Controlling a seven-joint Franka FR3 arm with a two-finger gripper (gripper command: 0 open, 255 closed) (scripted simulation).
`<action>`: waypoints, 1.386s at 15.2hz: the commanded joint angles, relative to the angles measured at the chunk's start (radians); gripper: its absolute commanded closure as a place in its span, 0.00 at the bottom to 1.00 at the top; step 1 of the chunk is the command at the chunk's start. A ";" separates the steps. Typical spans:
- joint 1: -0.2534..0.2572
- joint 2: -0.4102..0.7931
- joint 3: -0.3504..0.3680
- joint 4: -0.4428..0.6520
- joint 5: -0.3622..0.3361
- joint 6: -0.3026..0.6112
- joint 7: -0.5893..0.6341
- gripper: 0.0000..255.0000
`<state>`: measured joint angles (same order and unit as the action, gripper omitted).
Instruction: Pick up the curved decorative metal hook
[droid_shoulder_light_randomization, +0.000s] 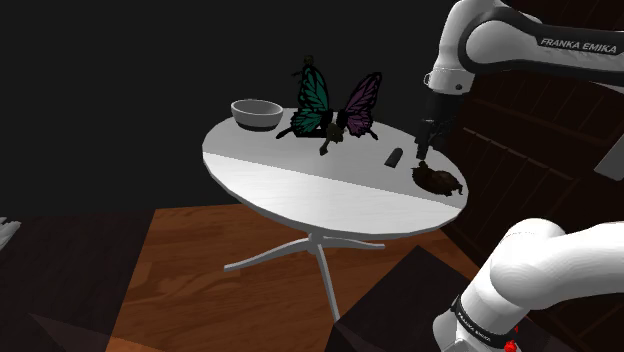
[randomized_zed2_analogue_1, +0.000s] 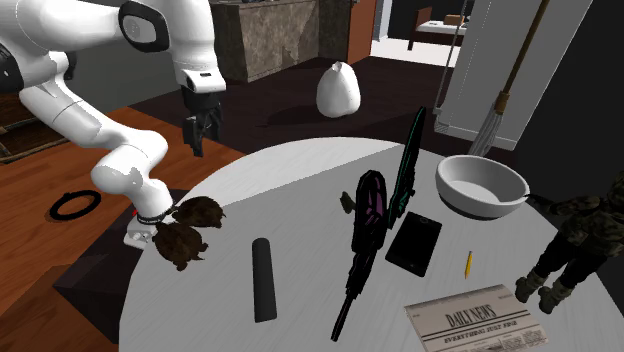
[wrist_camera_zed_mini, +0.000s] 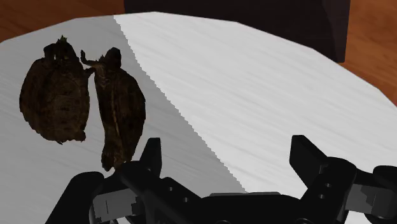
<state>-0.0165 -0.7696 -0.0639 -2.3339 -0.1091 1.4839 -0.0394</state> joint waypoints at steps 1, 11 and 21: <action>0.000 0.000 0.000 0.000 0.000 0.000 0.000 0.00; -0.013 0.382 0.005 0.229 0.044 0.170 0.118 0.00; -0.029 0.770 -0.010 0.593 0.086 0.215 0.205 0.00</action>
<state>-0.0469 -0.0397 -0.0753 -1.7862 -0.0287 1.7019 0.1499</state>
